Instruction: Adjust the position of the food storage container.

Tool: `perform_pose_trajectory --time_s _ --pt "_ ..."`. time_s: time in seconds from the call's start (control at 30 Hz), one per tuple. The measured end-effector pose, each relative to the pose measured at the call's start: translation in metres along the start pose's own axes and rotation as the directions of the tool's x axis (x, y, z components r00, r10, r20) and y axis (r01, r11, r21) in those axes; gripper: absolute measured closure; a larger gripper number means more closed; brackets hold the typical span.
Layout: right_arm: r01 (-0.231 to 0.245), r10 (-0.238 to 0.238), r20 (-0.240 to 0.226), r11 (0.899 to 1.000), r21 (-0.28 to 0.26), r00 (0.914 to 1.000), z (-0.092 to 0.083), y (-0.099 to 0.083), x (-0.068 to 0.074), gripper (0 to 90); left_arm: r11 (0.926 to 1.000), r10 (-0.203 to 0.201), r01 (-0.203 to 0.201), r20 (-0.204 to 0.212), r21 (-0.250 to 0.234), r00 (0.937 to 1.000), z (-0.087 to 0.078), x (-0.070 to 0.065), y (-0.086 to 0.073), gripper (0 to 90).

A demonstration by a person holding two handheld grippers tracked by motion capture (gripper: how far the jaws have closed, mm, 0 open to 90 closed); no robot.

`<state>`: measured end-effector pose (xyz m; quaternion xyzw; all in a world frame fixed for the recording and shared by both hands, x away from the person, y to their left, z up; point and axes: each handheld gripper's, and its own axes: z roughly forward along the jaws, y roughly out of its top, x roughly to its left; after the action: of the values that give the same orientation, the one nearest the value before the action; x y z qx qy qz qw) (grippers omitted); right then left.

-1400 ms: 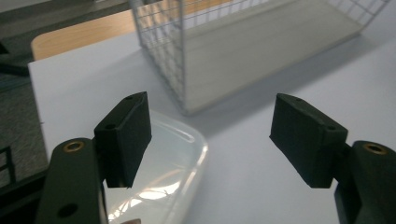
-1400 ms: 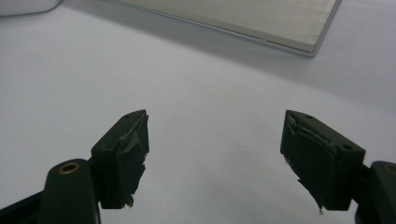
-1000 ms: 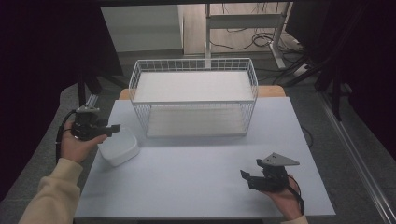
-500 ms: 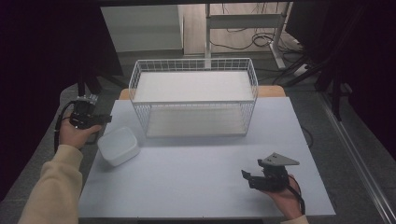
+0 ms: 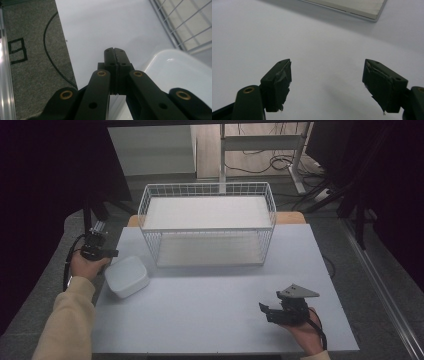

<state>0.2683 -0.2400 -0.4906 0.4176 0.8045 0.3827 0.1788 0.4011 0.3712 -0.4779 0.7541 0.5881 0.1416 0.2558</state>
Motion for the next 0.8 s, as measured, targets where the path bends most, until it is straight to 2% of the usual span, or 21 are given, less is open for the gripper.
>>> perform_pose_trajectory --time_s 0.27,0.47,0.63,0.8 --pt "0.0 0.0 -0.001 1.0 0.0 1.0 0.0 0.0 0.001 23.6 0.9996 0.022 -0.022 0.002 0.02 0.9998 0.004 0.0 -0.002 90.0" --pt "-0.004 0.004 0.004 1.0 0.008 1.0 0.001 -0.001 0.0 23.5 0.9986 0.035 -0.037 0.04 0.037 0.9986 0.01 -0.001 -0.006 90.0" --pt "-0.003 0.003 0.006 1.0 0.006 1.0 0.0 0.0 0.001 23.6 0.9989 0.034 -0.036 0.055 0.03 0.9979 0.009 -0.003 -0.011 90.0" --pt "-0.004 0.004 0.004 1.0 0.011 1.0 0.001 0.0 0.001 23.6 0.9978 0.059 -0.061 0.091 0.027 0.9941 0.006 -0.008 -0.016 90.0"
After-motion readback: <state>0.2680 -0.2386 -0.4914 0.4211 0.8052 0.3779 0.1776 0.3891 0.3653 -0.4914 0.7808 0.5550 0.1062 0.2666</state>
